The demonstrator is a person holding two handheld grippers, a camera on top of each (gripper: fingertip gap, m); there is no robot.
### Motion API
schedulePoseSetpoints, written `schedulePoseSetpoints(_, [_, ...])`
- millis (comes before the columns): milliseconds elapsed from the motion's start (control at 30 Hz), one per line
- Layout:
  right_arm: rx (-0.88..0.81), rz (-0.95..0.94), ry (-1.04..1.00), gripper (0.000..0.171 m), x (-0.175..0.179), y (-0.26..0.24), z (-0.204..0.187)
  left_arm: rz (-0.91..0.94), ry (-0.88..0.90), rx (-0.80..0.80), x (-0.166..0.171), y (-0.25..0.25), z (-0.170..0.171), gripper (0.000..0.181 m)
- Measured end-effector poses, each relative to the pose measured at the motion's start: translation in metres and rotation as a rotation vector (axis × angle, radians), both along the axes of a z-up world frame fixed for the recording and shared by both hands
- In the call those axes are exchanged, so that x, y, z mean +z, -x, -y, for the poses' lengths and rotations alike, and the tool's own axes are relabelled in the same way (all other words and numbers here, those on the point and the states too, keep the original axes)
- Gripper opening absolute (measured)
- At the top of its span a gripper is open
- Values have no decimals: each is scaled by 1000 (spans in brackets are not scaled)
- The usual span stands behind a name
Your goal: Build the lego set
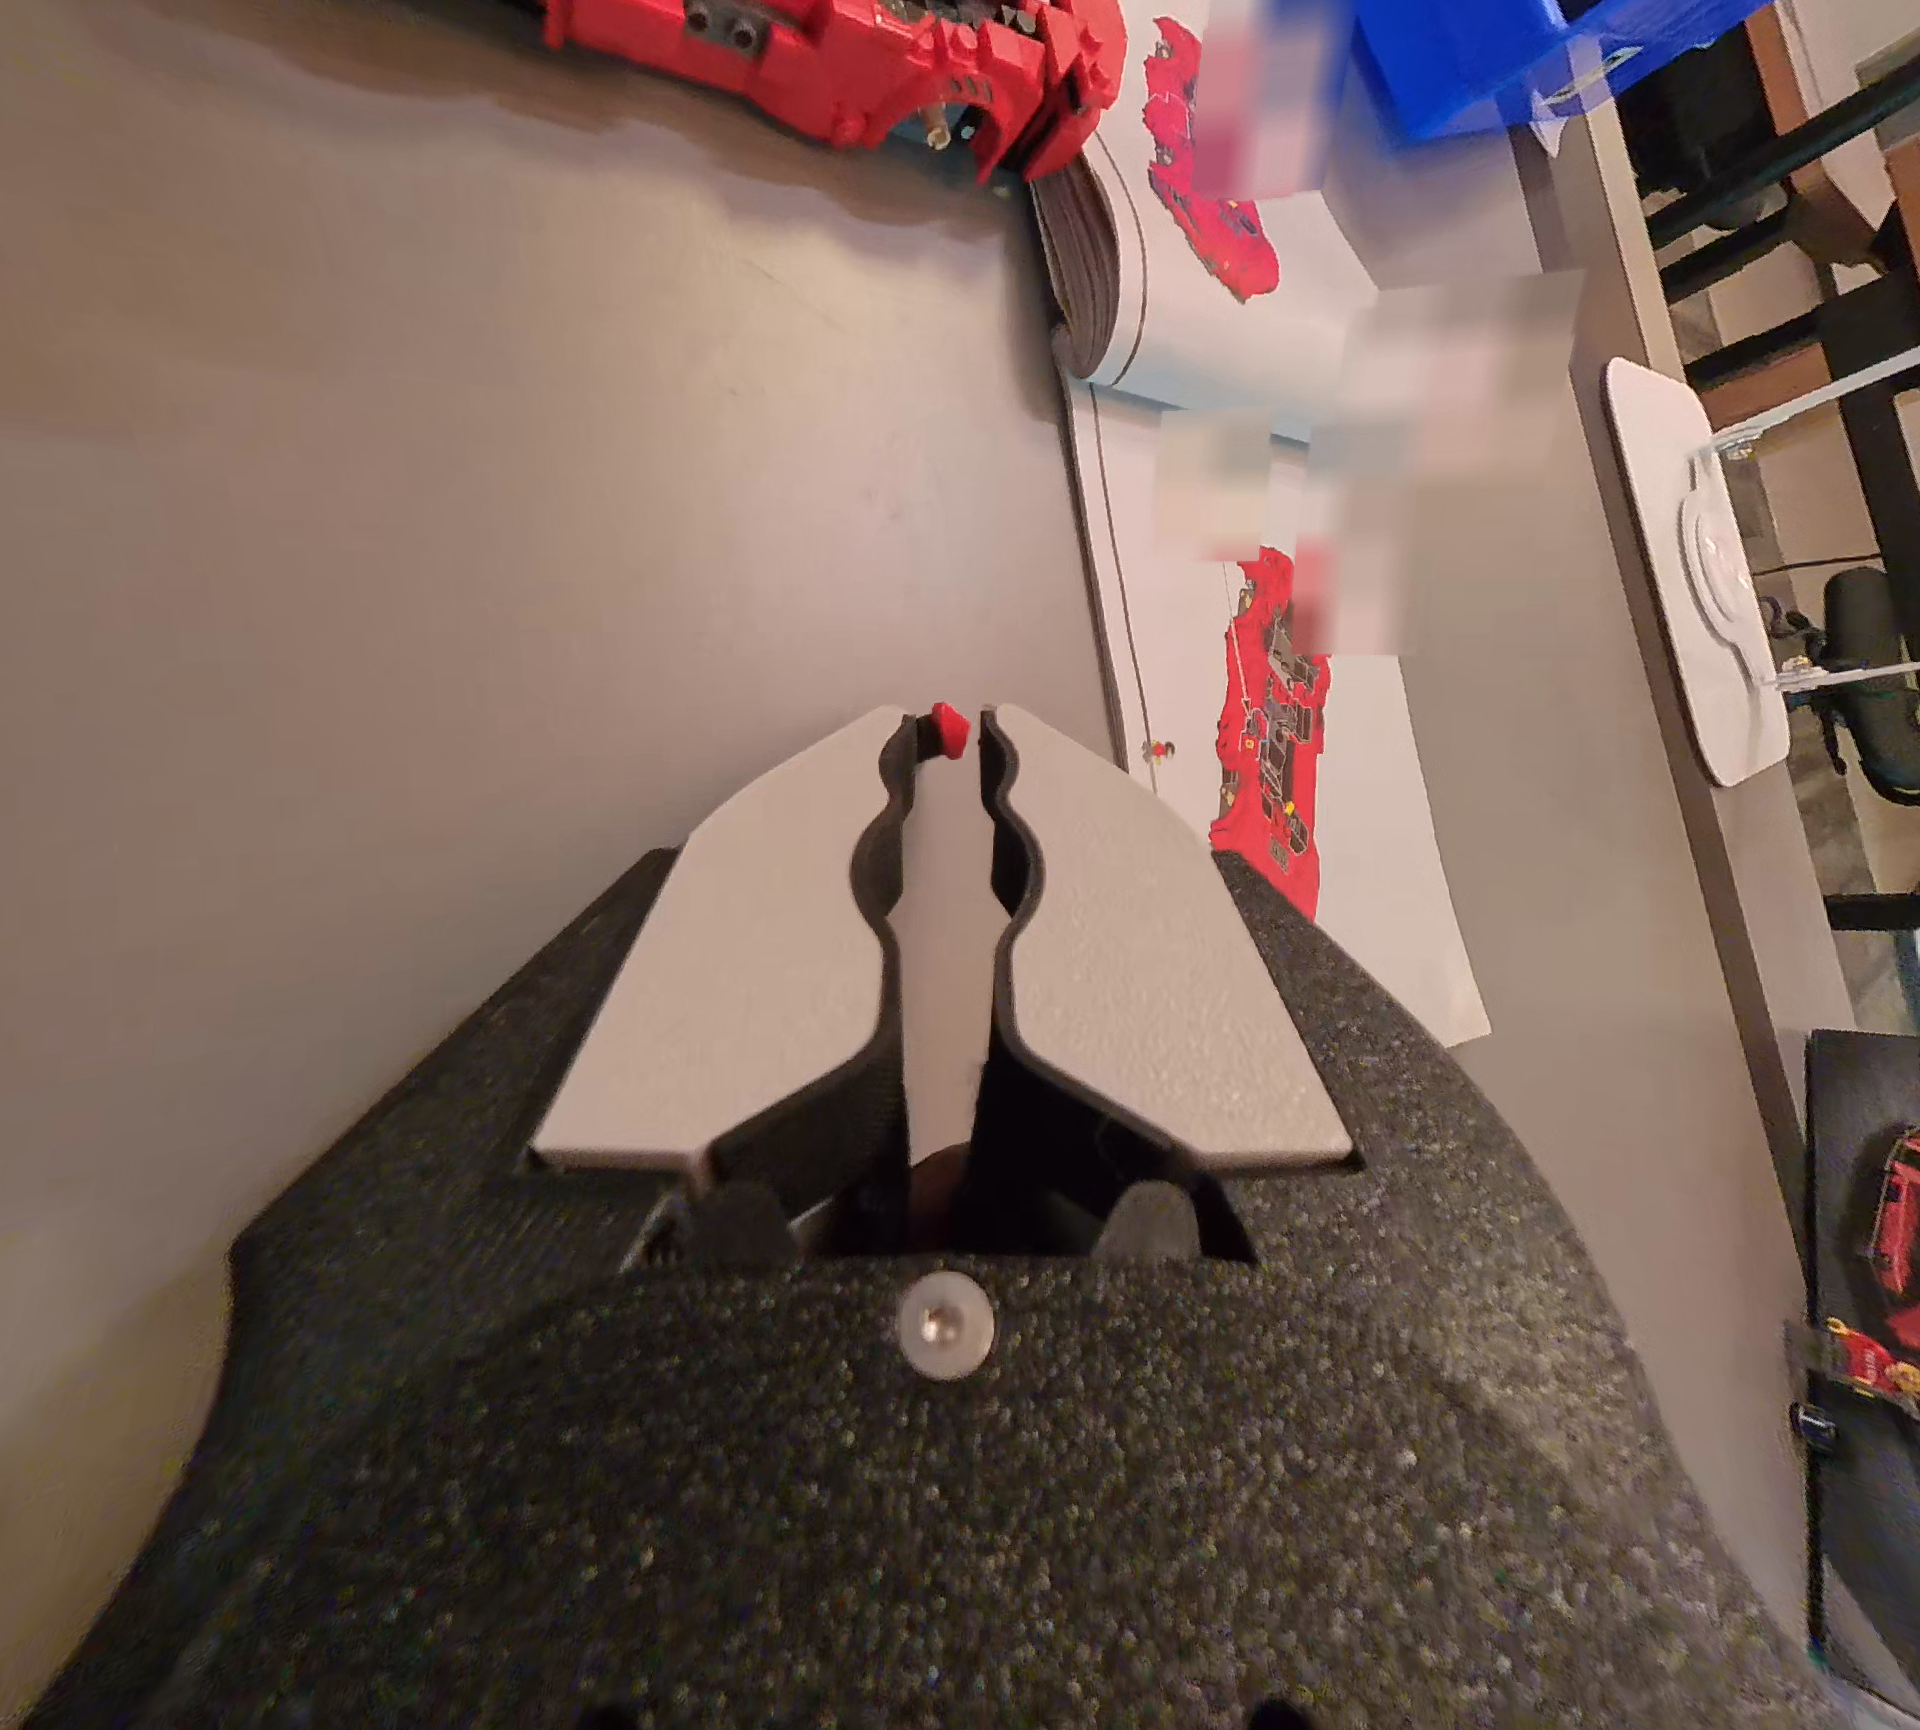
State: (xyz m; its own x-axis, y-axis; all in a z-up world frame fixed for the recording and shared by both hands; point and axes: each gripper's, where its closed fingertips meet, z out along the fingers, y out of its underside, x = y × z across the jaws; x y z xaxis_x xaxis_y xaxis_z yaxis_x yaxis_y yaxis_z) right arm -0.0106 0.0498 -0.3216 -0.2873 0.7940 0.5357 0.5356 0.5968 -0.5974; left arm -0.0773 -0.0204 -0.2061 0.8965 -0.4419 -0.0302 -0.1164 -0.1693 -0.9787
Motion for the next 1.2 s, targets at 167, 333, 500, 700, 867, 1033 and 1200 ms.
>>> schedulePoseSetpoints(167, [-10, -45, 141, 16, 15, -10, 2, 4, 6, -16, 0, -7, -1, 15])
schedulePoseSetpoints(333, [-89, -132, 449, 18, 51, -55, -19, -7, 31, -44, -6, -18, -1, 17])
schedulePoseSetpoints(500, [-160, -24, 402, 14, 38, -109, -30, -11, 39, -70, -8, -32, -3, 17])
schedulePoseSetpoints(700, [-235, 40, 465, 15, 14, -139, -28, -13, 72, -143, -16, -61, -3, 18])
schedulePoseSetpoints(867, [-313, 34, 463, 16, 3, -140, -38, -9, 105, -185, -26, -84, -2, 18])
schedulePoseSetpoints(1033, [-324, 56, 471, 16, -7, -130, -42, 5, 118, -216, -29, -99, -1, 18])
schedulePoseSetpoints(1200, [-324, 63, 511, 8, -11, -124, -42, 20, 127, -238, -31, -107, 0, 18])
